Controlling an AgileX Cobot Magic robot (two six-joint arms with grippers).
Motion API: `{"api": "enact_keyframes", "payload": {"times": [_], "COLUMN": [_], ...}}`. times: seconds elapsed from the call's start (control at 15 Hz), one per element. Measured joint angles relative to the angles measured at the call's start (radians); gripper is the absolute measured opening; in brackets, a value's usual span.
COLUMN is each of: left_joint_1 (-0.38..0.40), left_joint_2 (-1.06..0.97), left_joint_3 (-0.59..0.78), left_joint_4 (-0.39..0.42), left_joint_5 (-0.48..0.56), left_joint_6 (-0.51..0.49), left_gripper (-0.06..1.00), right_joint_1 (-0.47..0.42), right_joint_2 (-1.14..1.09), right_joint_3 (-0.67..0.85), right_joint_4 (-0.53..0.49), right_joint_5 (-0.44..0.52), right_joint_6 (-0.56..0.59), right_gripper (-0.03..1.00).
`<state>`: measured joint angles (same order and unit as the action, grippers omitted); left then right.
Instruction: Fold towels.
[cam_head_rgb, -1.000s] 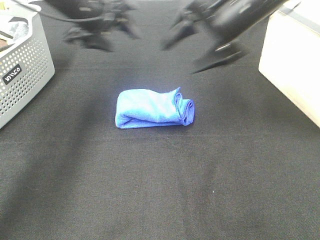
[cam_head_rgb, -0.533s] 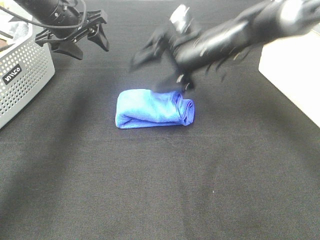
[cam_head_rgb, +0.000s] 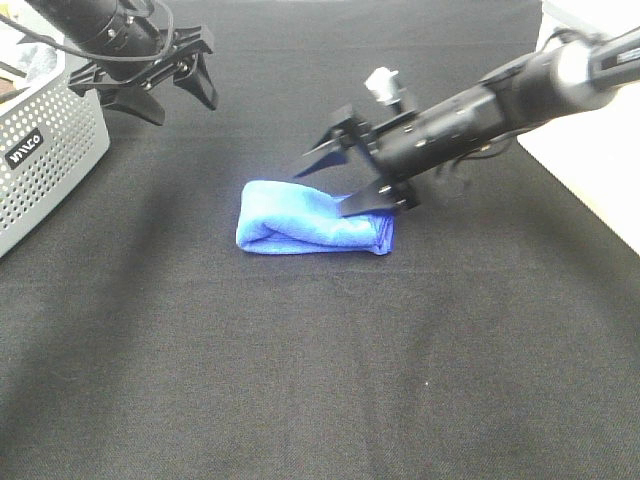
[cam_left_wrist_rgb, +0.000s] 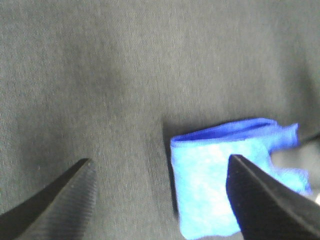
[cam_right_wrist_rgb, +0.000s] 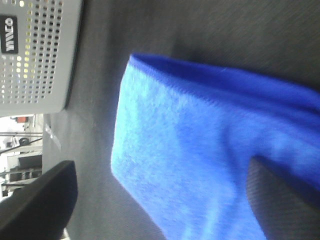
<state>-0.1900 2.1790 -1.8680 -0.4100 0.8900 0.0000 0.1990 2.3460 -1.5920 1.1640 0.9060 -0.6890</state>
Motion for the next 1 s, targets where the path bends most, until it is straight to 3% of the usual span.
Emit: {"api": "enact_keyframes", "payload": {"times": [0.2,0.53,0.8,1.0], "left_joint_1": [0.000,0.000,0.000,0.000], "left_joint_2": [-0.007,-0.111,-0.226,-0.422], "left_joint_3": [0.000,0.000,0.008,0.190], "left_joint_4": [0.000,0.031,0.157,0.222], "left_joint_5": [0.057,0.170,0.288,0.293], "left_joint_6": [0.011,0.056,0.056,0.056], "left_gripper": [0.69,0.69,0.69,0.69], "right_joint_1": [-0.025,-0.026,-0.026,-0.026], "right_joint_2": [-0.029,-0.160,-0.355,-0.525], "right_joint_3": [-0.003,-0.003,-0.003,-0.003], "right_joint_4": [-0.149,-0.462,-0.660,-0.829], "right_joint_5": [0.004,0.006,0.113,0.238], "right_joint_6": [0.055,0.252,0.407,0.520], "right_gripper": [0.86,0.86,0.86,0.86]}}
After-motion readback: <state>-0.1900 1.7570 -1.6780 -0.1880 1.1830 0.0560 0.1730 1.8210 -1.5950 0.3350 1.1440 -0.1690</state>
